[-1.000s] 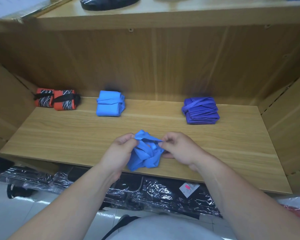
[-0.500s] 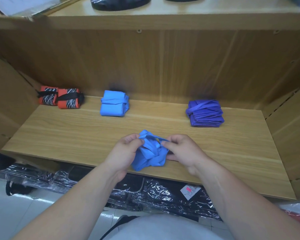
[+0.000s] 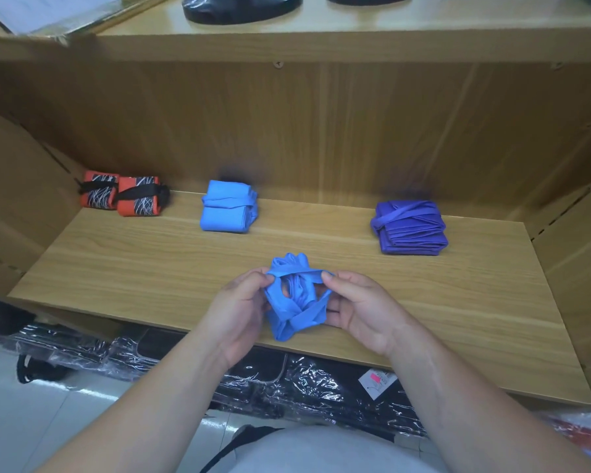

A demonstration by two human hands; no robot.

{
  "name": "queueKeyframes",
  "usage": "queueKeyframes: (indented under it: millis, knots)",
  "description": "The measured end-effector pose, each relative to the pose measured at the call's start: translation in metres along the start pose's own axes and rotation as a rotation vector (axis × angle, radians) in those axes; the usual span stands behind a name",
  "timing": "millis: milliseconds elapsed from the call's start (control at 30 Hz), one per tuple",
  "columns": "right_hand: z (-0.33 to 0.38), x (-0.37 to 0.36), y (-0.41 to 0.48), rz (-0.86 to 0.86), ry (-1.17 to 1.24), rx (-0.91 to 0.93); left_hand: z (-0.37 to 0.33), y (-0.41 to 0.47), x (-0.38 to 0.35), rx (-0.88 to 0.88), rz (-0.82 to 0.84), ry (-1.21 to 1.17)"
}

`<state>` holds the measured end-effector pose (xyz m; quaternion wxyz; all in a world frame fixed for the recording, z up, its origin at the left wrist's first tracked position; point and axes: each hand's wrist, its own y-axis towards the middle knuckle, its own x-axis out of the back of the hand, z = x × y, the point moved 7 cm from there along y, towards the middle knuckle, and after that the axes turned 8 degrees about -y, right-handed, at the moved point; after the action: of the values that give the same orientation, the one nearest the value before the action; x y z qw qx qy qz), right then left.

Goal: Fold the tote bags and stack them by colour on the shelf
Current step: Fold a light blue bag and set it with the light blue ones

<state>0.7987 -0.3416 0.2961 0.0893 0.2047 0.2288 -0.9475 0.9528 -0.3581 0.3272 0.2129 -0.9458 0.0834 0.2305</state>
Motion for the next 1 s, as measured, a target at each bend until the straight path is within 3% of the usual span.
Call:
queueKeyframes:
  millis: [267, 433, 533, 700, 900, 1000]
  knots:
    - [0.000, -0.023, 0.006, -0.005, -0.100, 0.015, -0.002, 0.005, 0.001, 0.020, -0.081, 0.017]
    - [0.013, -0.017, 0.007, 0.029, -0.162, 0.076, -0.005, 0.001, -0.012, -0.017, 0.013, 0.059]
    - [0.022, -0.012, 0.009, -0.061, -0.239, 0.182, -0.002, 0.004, -0.013, -0.031, 0.030, 0.095]
    - [0.034, -0.014, 0.011, -0.139, -0.335, 0.300, -0.002, 0.011, -0.008, -0.109, -0.090, 0.208]
    - [0.040, -0.017, 0.007, -0.246, -0.533, 0.426, -0.001, 0.016, -0.008, -0.214, -0.242, 0.177]
    - [0.033, -0.017, 0.005, -0.222, -0.559, 0.450, -0.003, 0.015, -0.006, -0.223, -0.269, 0.160]
